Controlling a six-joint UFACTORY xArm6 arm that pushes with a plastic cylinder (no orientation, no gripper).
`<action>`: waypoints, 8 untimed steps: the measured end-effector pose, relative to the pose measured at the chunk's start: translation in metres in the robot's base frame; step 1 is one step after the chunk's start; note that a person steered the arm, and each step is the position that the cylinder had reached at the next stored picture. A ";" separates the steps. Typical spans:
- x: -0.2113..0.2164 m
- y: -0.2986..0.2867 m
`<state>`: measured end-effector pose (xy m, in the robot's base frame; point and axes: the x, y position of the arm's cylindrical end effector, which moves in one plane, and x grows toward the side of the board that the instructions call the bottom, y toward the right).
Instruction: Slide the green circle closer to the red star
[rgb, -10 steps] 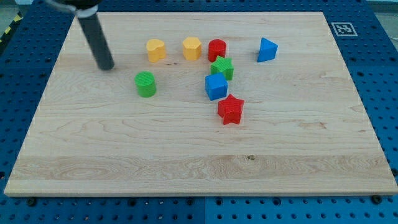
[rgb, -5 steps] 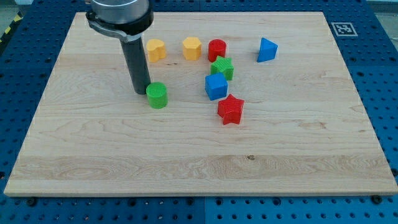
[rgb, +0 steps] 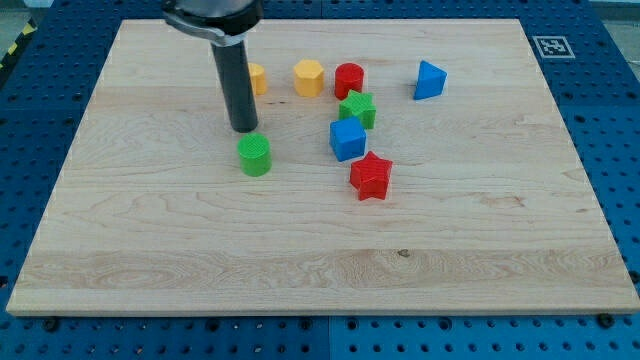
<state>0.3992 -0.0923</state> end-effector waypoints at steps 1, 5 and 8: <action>0.001 0.012; 0.069 0.013; 0.101 -0.040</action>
<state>0.4997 -0.1318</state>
